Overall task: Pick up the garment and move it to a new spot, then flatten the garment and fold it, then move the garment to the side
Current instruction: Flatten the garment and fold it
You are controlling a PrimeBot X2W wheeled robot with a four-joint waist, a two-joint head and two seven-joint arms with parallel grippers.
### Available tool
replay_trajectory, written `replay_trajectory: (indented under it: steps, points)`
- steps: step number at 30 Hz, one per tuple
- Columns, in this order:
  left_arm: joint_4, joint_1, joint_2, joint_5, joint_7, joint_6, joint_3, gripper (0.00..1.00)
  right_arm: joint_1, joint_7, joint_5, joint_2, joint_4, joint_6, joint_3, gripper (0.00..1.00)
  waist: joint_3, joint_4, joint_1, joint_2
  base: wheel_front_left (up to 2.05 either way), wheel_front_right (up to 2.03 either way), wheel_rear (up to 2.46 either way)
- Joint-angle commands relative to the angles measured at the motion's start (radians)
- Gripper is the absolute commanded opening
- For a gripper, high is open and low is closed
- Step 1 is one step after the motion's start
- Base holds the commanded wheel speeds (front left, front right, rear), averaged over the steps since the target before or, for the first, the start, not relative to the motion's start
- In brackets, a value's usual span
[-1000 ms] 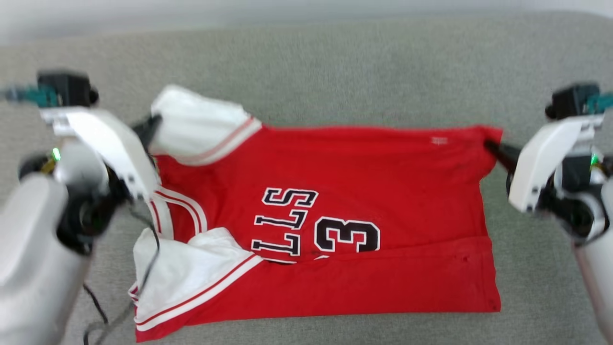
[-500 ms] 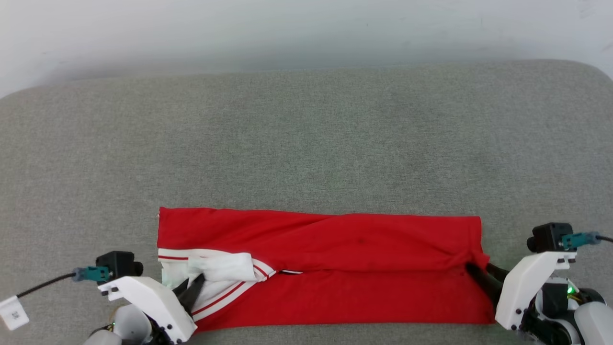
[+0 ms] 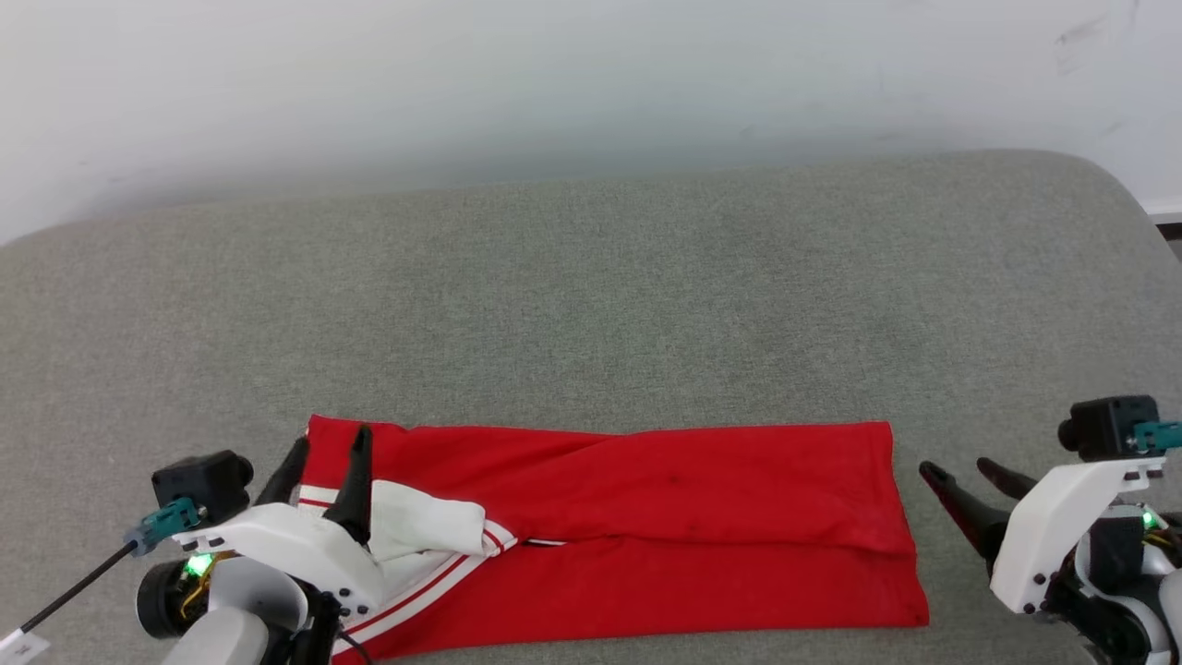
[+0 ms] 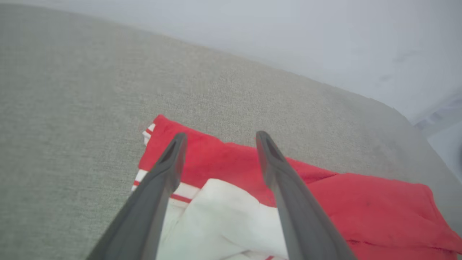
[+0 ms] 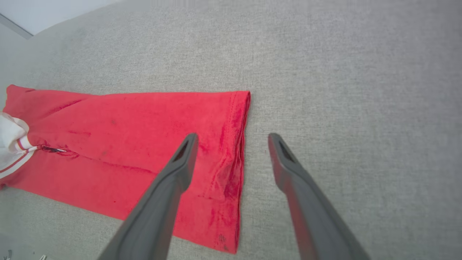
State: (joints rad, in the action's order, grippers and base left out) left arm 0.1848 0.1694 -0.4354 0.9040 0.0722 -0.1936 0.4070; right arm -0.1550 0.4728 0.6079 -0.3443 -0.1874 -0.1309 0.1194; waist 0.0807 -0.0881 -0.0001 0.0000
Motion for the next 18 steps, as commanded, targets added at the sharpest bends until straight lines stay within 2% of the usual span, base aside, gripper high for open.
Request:
replay_trajectory:
  steps: [1,6,12,18]
  points:
    - [-0.012,0.012,-0.009,-0.03,0.023,-0.014,0.004,1.0,-0.014,0.013,-0.01,-0.008,0.011,0.0,-0.013,1.0,-0.007,-0.002,0.0001,0.0,0.0,0.0,0.0]
    - [-0.072,0.022,-0.005,-0.132,0.115,-0.075,0.02,1.0,-0.033,0.099,-0.027,-0.015,0.032,0.0,-0.073,1.0,-0.013,0.007,0.0001,0.0,0.0,0.0,0.0]
    - [-0.143,0.024,0.016,-0.235,0.173,-0.124,0.032,1.0,-0.033,0.255,-0.065,0.0,0.029,0.0,-0.143,1.0,0.009,0.044,0.0001,0.0,0.0,0.0,0.0]
    - [-0.192,0.036,0.049,-0.291,0.189,-0.13,0.029,1.0,-0.03,0.325,-0.087,0.049,0.002,0.0,-0.165,1.0,0.056,0.099,0.0001,0.0,0.0,0.0,0.0]
